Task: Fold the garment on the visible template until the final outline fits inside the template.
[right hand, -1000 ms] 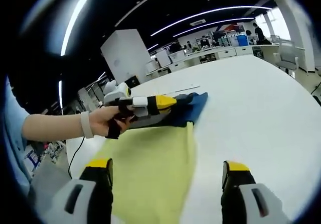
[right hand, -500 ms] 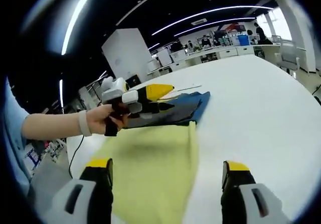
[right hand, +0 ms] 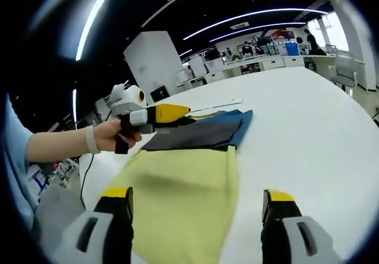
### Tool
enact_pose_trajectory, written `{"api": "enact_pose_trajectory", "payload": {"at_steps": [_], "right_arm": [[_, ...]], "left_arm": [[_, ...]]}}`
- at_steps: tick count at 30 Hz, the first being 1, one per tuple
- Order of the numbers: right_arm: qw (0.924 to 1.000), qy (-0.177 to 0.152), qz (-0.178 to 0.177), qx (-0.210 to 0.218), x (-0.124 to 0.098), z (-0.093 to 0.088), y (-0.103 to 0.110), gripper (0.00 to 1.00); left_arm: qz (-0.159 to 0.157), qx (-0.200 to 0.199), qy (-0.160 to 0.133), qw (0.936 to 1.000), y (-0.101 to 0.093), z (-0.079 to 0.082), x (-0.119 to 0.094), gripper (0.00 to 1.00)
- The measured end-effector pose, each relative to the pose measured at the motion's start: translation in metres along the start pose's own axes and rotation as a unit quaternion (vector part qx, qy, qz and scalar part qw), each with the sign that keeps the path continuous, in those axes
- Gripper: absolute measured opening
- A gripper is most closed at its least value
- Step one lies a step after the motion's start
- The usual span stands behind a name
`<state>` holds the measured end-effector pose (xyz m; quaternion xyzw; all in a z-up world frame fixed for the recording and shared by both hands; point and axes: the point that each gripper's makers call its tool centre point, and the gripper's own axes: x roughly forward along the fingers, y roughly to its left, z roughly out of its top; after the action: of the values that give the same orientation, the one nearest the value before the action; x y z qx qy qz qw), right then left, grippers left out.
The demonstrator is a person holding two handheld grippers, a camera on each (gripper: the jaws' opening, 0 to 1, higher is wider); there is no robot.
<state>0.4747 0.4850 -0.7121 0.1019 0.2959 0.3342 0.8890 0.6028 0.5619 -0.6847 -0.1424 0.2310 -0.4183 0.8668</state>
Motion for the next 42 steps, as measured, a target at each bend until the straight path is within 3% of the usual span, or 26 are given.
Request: {"api": "enact_pose_trajectory", "payload": {"at_steps": [7, 11, 23, 30, 42], "right_arm": [[0.9996, 0.011, 0.018, -0.017, 0.001, 0.004, 0.008, 0.88], [0.9994, 0.013, 0.026, -0.020, -0.003, 0.004, 0.012, 0.85], [0.9986, 0.018, 0.027, -0.041, -0.015, 0.007, 0.014, 0.93], [0.9988, 0.015, 0.020, -0.041, -0.025, 0.004, 0.010, 0.94], [0.9987, 0.016, 0.019, -0.044, -0.025, 0.003, 0.011, 0.94]], "left_arm": [[-0.002, 0.047, 0.014, 0.9988, -0.011, -0.004, -0.029, 0.91], [0.016, 0.061, 0.020, 0.9978, -0.007, -0.010, -0.051, 0.87], [0.050, 0.064, 0.009, 0.9966, -0.001, -0.017, -0.113, 0.89], [0.072, 0.053, 0.018, 0.9958, 0.005, -0.038, -0.150, 0.88], [0.103, 0.050, 0.020, 0.9933, 0.009, -0.050, -0.196, 0.86]]}}
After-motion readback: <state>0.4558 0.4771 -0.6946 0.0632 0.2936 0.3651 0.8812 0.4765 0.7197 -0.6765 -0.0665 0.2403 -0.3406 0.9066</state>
